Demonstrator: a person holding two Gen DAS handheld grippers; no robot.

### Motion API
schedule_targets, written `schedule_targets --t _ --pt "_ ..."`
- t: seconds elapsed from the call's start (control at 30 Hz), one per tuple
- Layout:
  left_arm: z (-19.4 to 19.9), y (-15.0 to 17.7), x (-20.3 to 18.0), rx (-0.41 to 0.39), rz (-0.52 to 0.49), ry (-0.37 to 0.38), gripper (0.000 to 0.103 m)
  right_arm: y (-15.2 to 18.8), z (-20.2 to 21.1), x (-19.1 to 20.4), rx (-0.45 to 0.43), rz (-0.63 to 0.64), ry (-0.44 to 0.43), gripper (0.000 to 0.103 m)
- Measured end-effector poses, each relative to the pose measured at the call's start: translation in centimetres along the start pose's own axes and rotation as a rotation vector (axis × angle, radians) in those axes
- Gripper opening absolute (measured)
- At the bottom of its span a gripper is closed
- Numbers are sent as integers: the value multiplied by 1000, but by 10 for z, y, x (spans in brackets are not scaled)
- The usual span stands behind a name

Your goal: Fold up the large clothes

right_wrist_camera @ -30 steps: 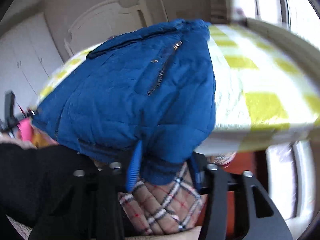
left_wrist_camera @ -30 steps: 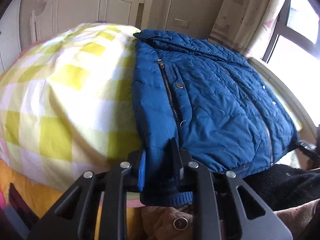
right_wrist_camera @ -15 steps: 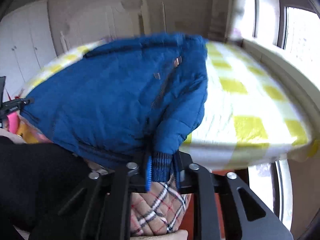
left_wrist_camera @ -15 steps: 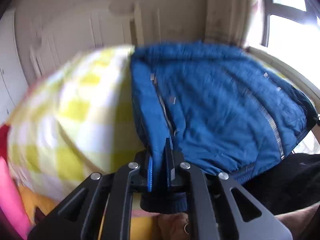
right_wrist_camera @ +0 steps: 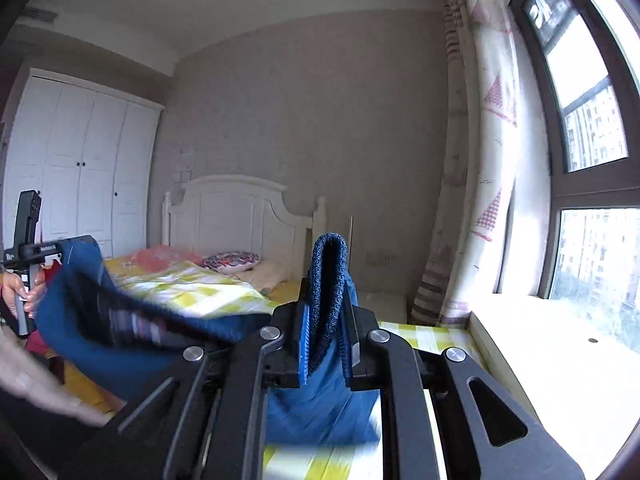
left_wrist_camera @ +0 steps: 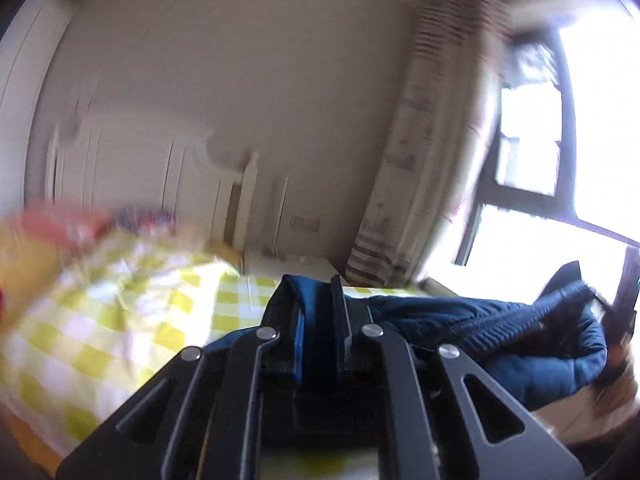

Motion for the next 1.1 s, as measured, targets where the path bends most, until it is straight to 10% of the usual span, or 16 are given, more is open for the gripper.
schedule_targets --t 0.17,0.23,0.43,0.53,0.6,0.87,0.93,0.97,1.0,1.03,1.1 --pt "-181 17 76 394 218 -118 19 29 -191 -100 309 -200 97 26" --pt "-231 43 104 509 261 -207 38 56 -231 -136 394 -336 113 26" --pt "-241 39 166 410 212 -386 87 116 -265 -188 470 -455 146 26" --pt "-255 45 149 461 100 -326 94 151 -285 -182 571 -438 121 55" --pt "-271 62 132 539 64 -244 97 166 -295 -173 588 -414 108 96" --pt "-335 125 97 739 -82 -209 97 205 -326 -136 752 -284 82 96" --pt "-356 146 100 806 -94 -216 90 224 -335 -139 804 -269 76 91" --pt "-360 151 99 820 -71 -187 61 226 -336 -134 787 -297 15 45" --pt "-356 146 99 783 -38 -184 44 214 -329 -128 718 -293 -5 27" --pt "-347 135 98 729 -35 -199 17 199 -321 -123 662 -238 17 23" --pt "-322 109 89 631 -7 -155 10 164 -301 -108 564 -172 16 15"
Point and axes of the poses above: each gripper's, at about its wrist camera, not at the fingertips, and z roughly against the way its jaws point, x to its left, y to its underside, the point moved 8 cm from there along -z, roughly the way its jaws point, and after that the axes turned 6 degrees about -y, right-handed, at the moved point
